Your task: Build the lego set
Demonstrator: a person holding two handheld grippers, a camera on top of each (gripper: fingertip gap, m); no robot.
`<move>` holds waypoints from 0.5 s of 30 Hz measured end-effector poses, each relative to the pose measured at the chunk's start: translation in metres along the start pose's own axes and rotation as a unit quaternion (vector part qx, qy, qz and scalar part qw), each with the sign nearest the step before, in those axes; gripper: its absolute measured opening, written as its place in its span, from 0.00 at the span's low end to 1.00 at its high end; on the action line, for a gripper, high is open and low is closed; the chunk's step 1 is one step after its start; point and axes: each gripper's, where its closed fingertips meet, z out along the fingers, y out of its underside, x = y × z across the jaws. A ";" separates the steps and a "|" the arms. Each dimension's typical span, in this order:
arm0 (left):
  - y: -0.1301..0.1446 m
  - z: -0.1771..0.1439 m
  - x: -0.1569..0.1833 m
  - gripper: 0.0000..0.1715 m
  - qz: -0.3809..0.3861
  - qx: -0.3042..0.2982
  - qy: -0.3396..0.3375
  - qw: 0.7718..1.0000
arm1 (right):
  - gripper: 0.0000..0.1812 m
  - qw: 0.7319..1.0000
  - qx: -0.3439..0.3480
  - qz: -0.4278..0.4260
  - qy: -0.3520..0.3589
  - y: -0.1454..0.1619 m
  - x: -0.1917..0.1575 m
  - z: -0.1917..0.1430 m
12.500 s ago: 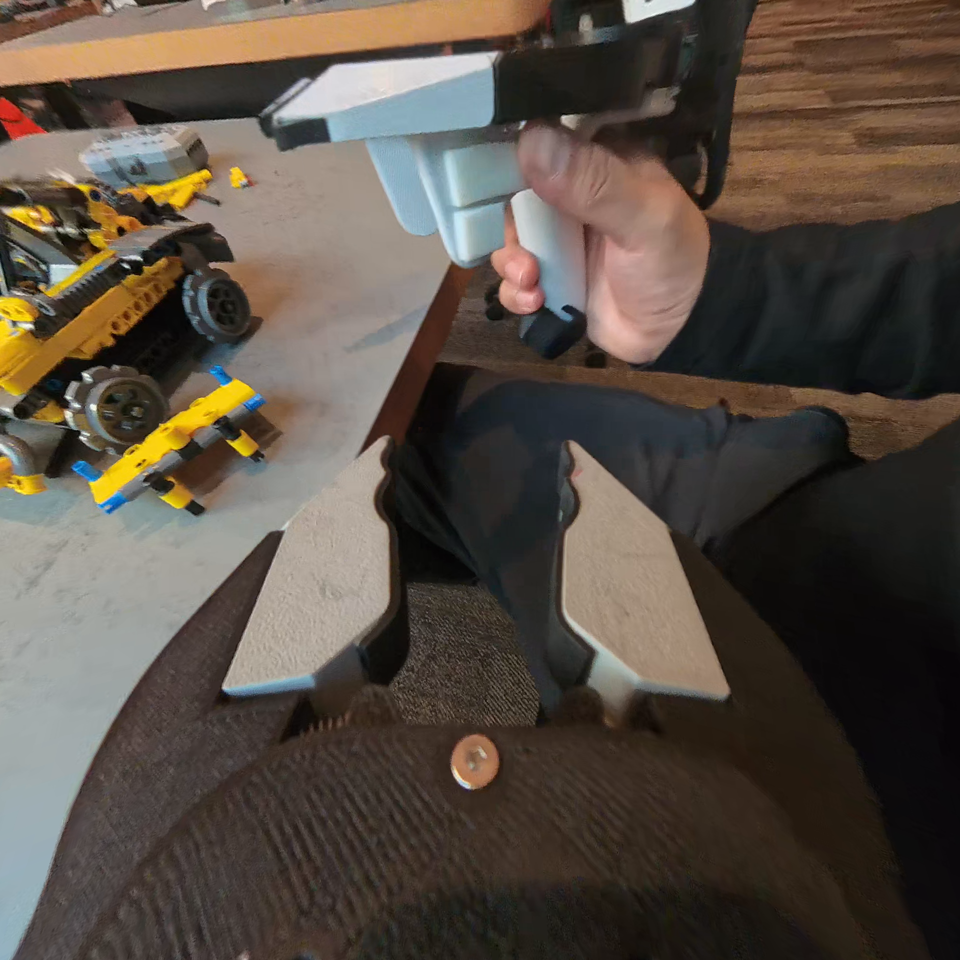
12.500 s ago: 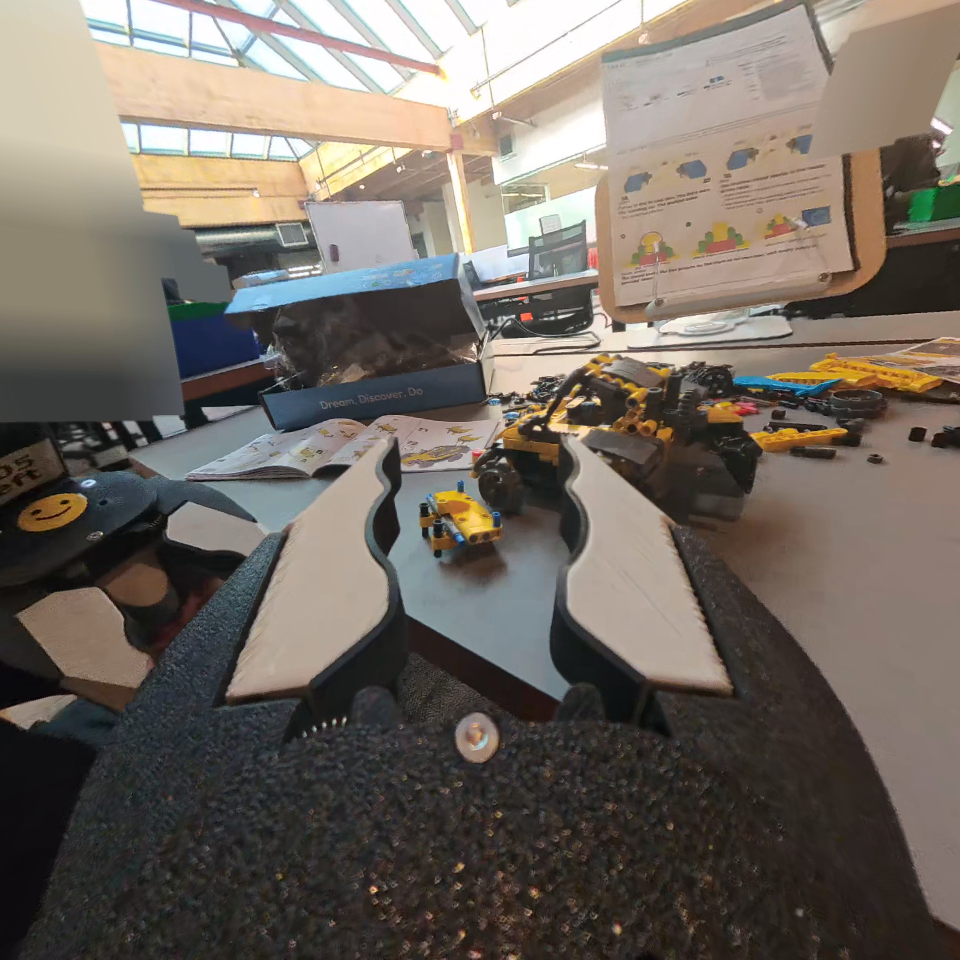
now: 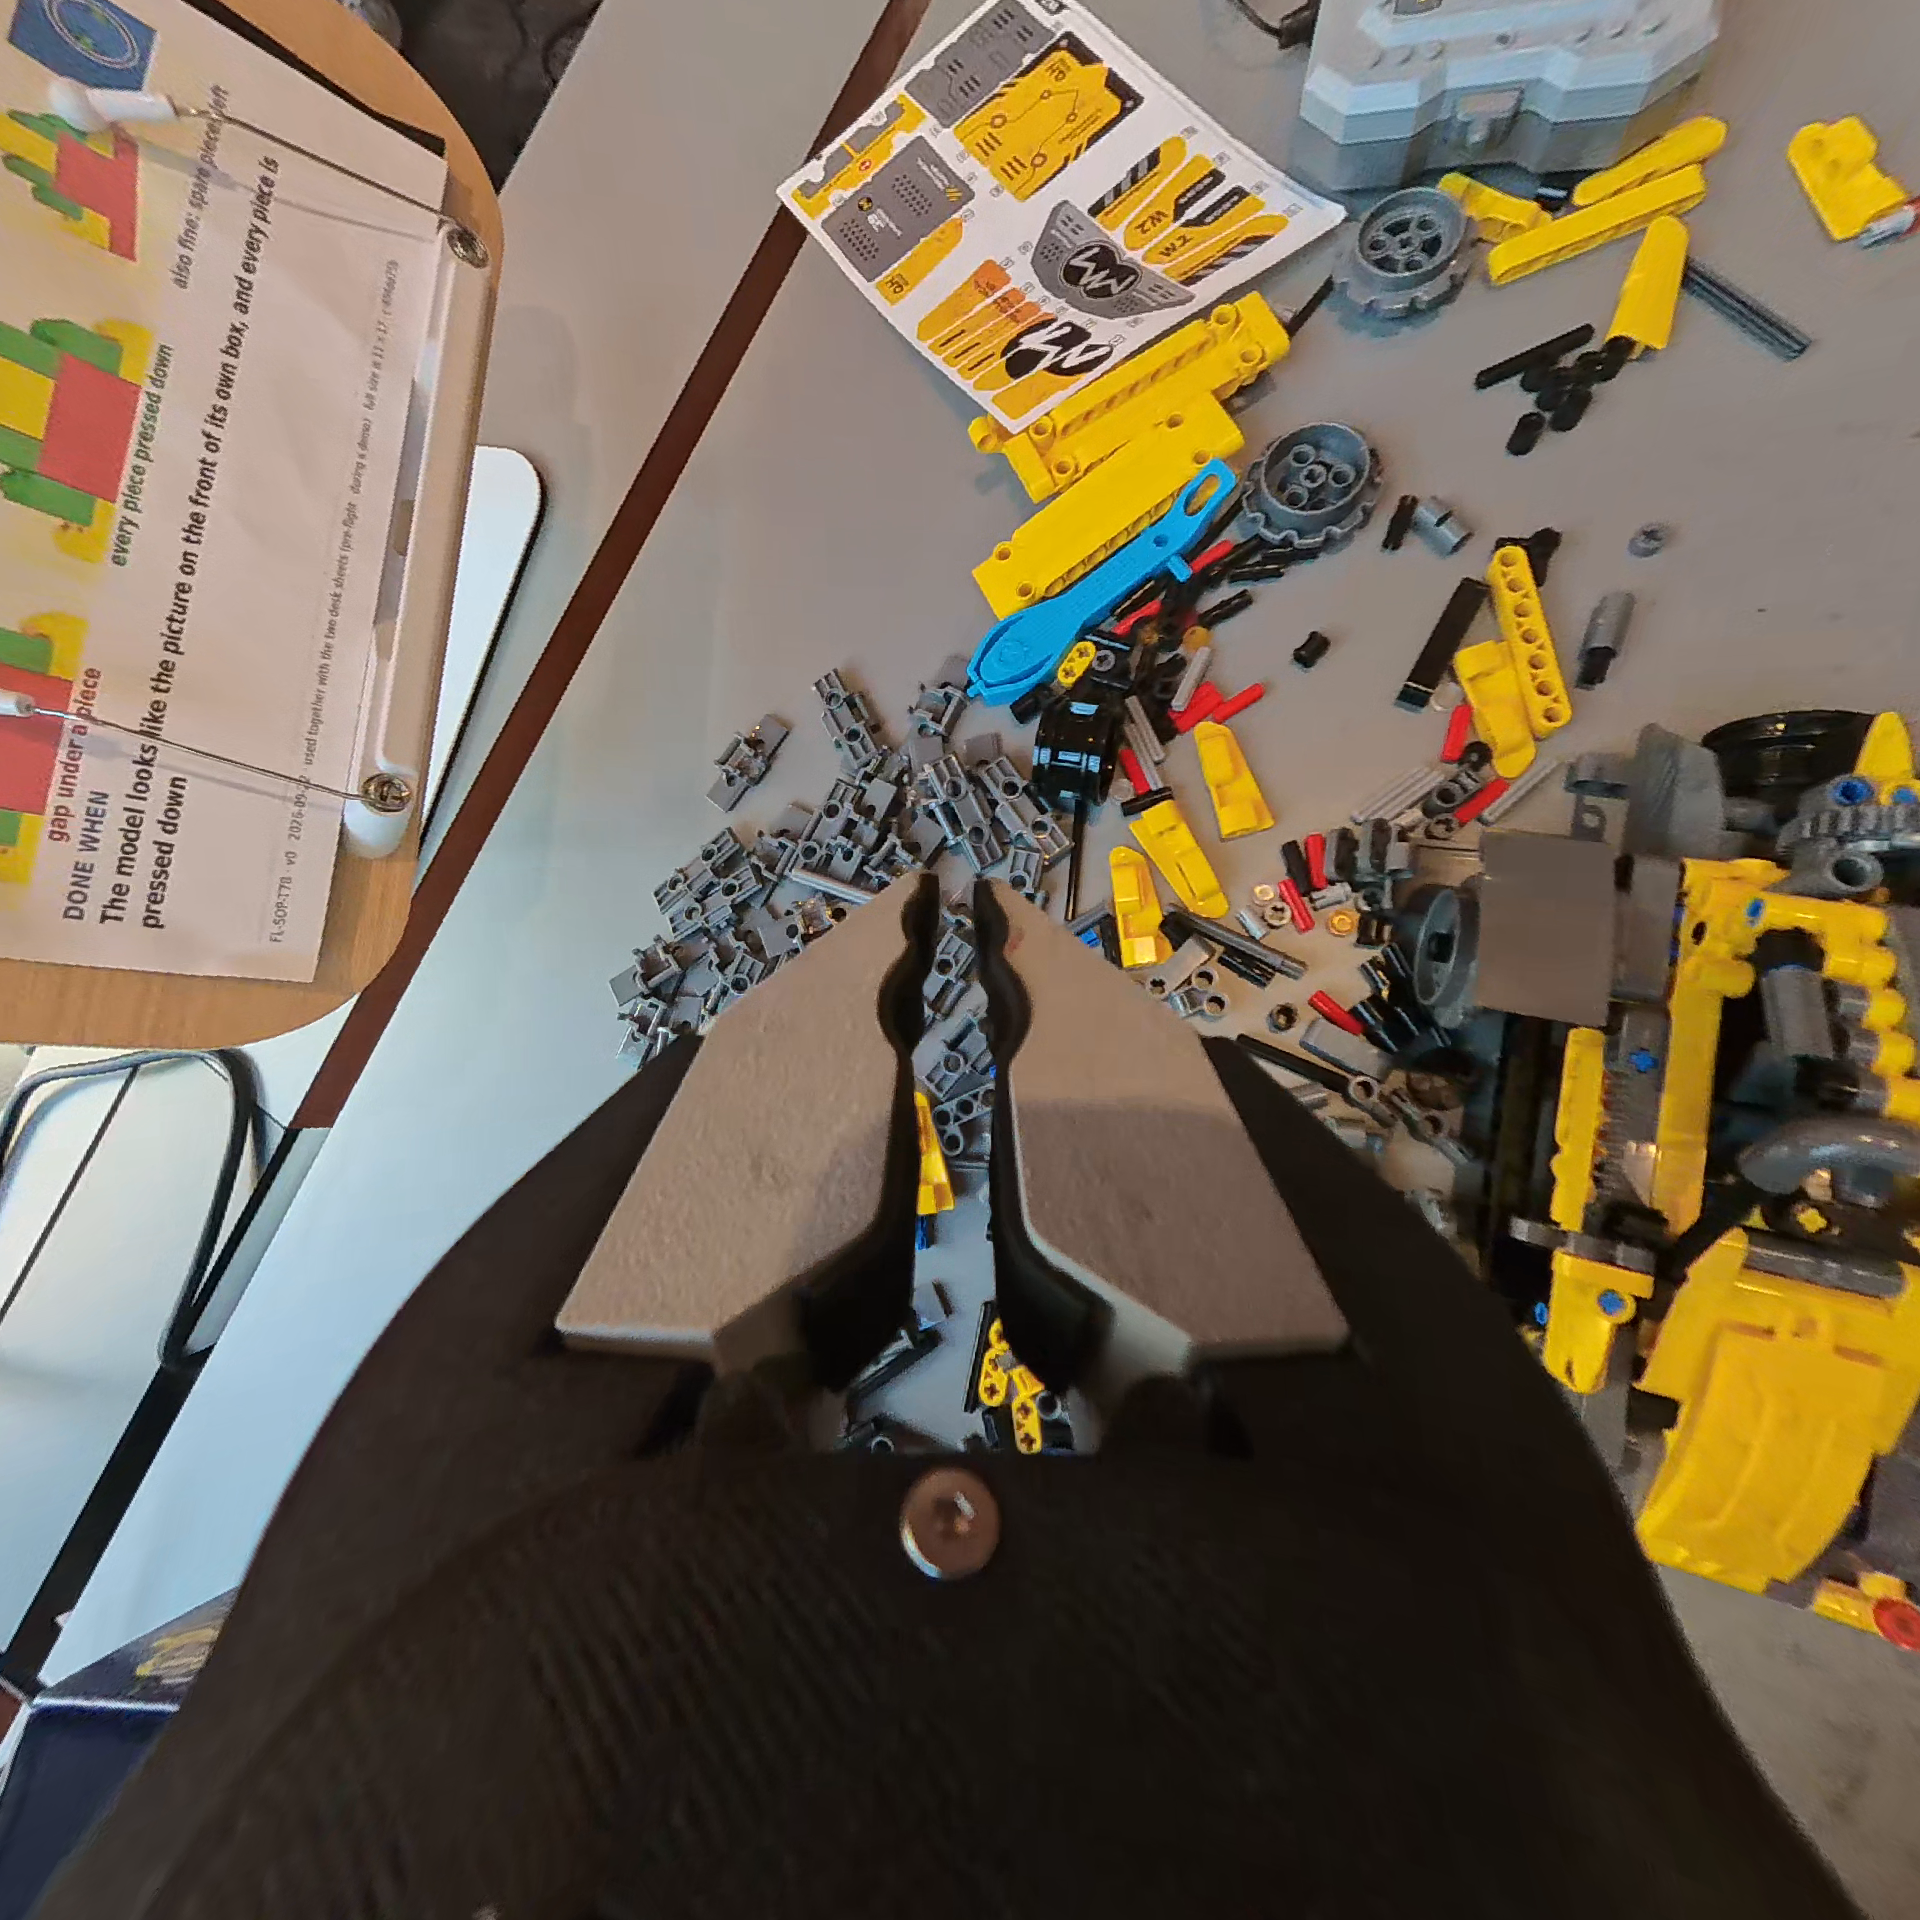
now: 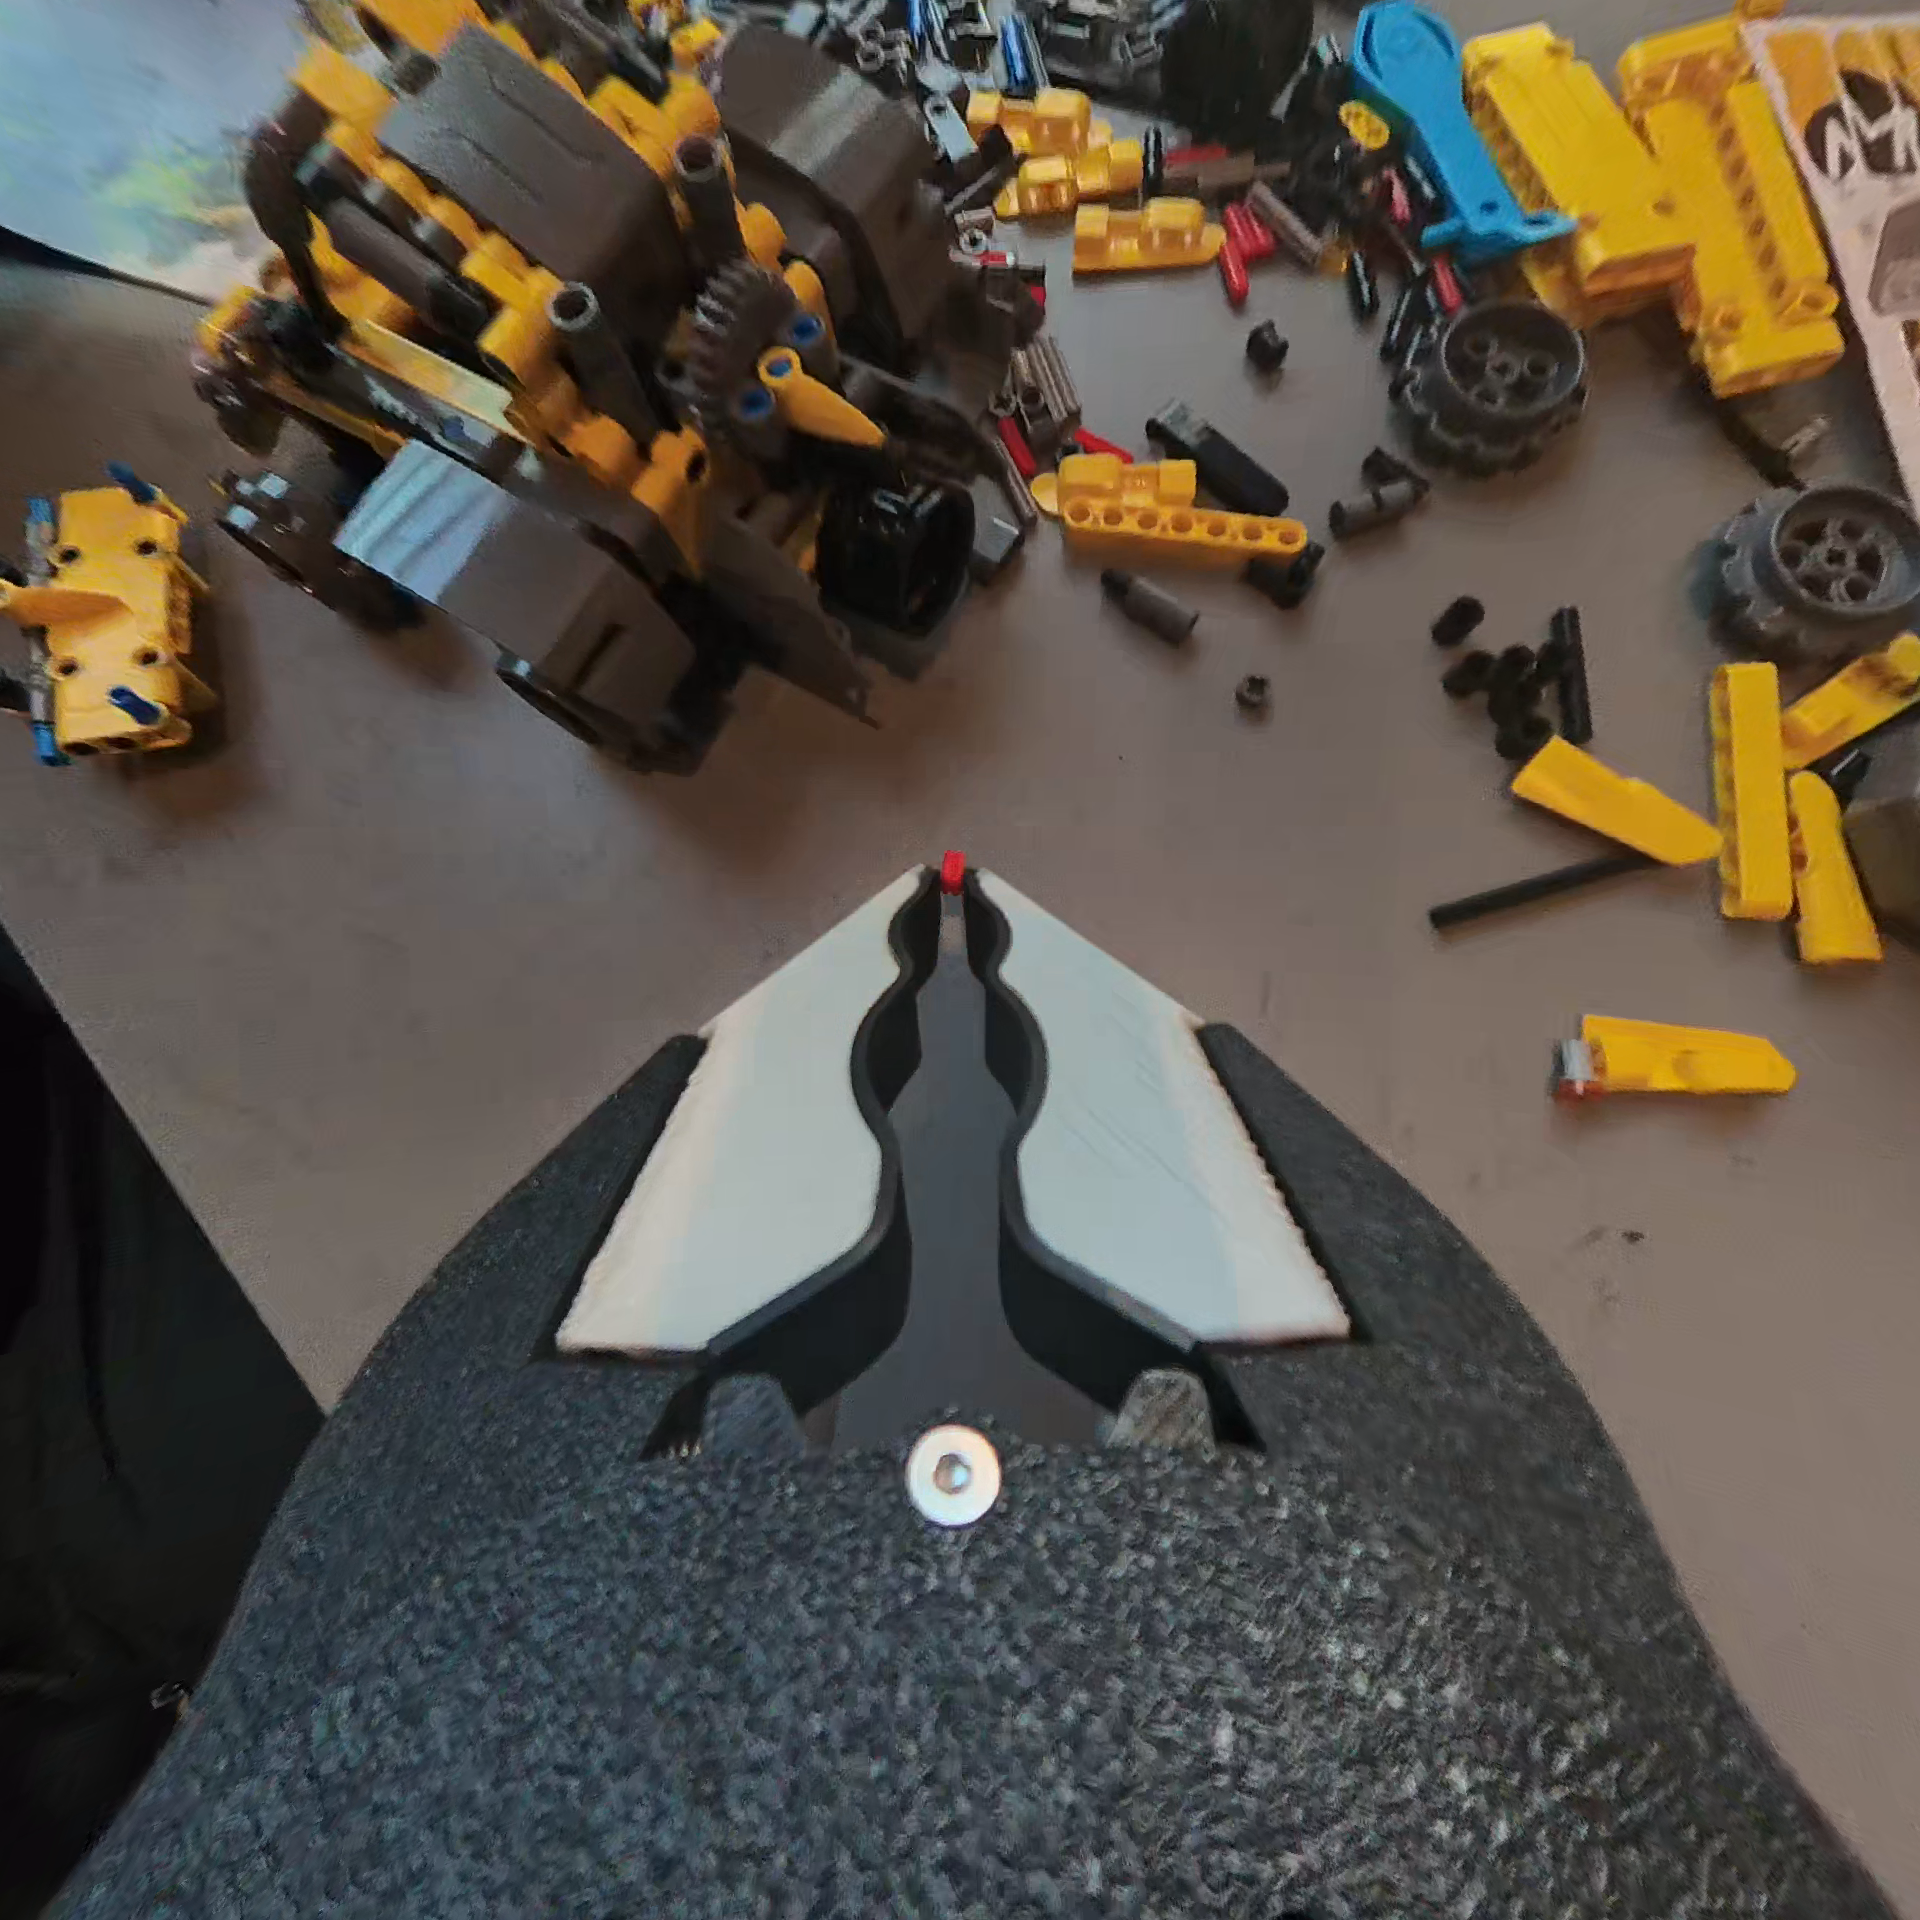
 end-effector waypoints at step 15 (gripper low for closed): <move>0.004 0.003 0.004 0.04 -0.035 -0.015 0.022 0.999 | 0.07 0.993 0.118 0.008 0.027 -0.067 0.029 -0.014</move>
